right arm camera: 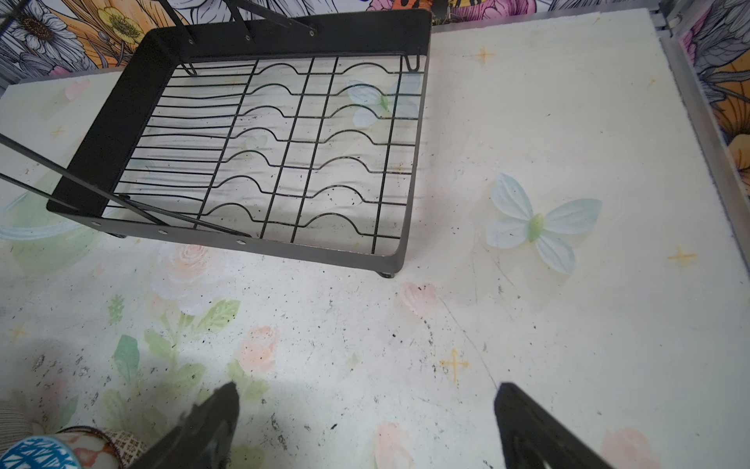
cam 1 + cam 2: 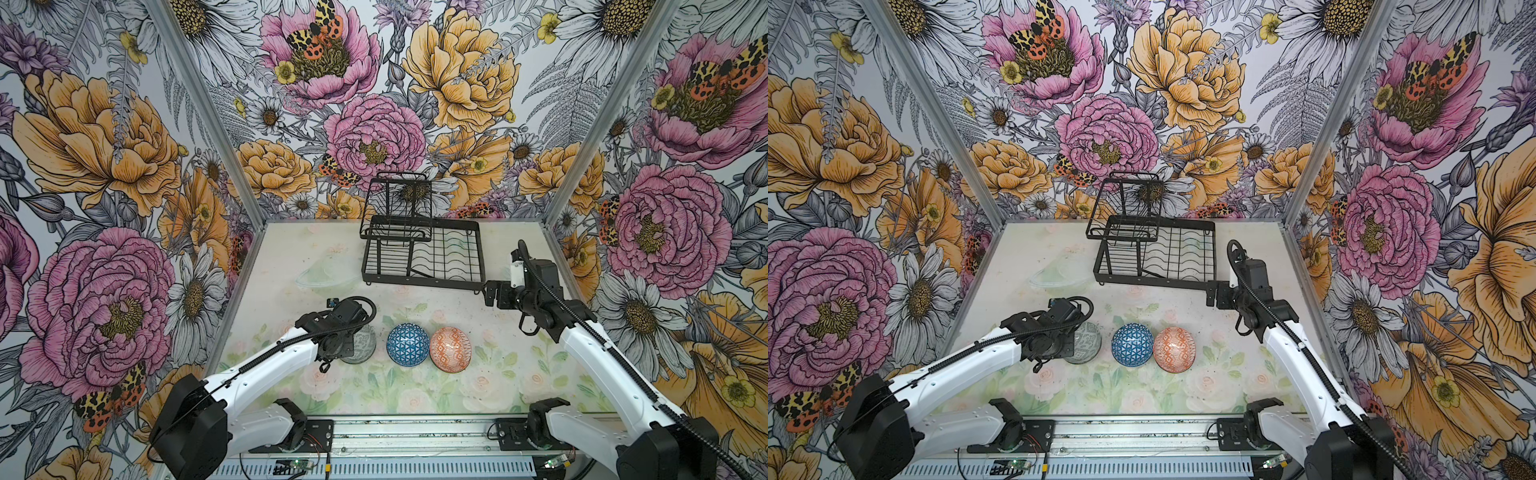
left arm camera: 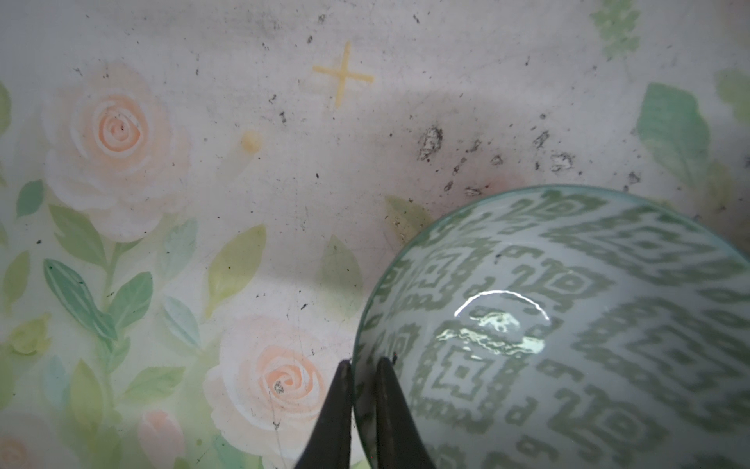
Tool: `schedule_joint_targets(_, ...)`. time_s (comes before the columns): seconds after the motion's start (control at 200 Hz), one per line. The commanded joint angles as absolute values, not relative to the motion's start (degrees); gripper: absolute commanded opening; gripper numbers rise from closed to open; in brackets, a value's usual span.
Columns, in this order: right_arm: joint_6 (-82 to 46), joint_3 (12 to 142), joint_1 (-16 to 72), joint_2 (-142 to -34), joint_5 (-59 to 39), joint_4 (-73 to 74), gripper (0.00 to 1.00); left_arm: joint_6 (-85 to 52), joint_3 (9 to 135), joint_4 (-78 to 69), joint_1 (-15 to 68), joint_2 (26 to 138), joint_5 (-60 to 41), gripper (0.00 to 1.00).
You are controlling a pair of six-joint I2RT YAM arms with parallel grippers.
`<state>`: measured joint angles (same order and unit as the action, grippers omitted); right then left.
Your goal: Load the bowls into the dish rack
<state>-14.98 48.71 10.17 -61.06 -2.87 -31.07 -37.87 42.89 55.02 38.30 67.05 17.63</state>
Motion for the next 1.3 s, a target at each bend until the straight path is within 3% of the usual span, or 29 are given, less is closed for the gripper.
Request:
schedule_joint_targets(0.0,-14.9,48.4,10.5,-59.5,-3.2,-30.8,0.99,-38.8,44.3,55.9,39.0,66.2,19.1,0.11)
schedule_joint_targets(0.53,-15.1,48.3,10.5,-59.2,-3.4,-30.8,0.99,-39.8,45.9,58.5,40.0,64.4,20.7,0.00)
schedule_joint_targets(0.826,-15.1,48.1,10.6,-59.1,-3.4,-30.8,1.00,-39.7,47.5,60.2,40.2,62.9,22.7,0.00)
schedule_joint_targets(1.161,-15.1,48.0,10.6,-59.1,-3.4,-30.8,0.99,-39.8,47.2,59.9,40.6,65.2,21.6,0.29)
schedule_joint_targets(1.296,-15.1,48.0,10.6,-59.3,-3.4,-30.8,1.00,-39.9,46.7,59.5,40.9,66.5,21.2,0.32)
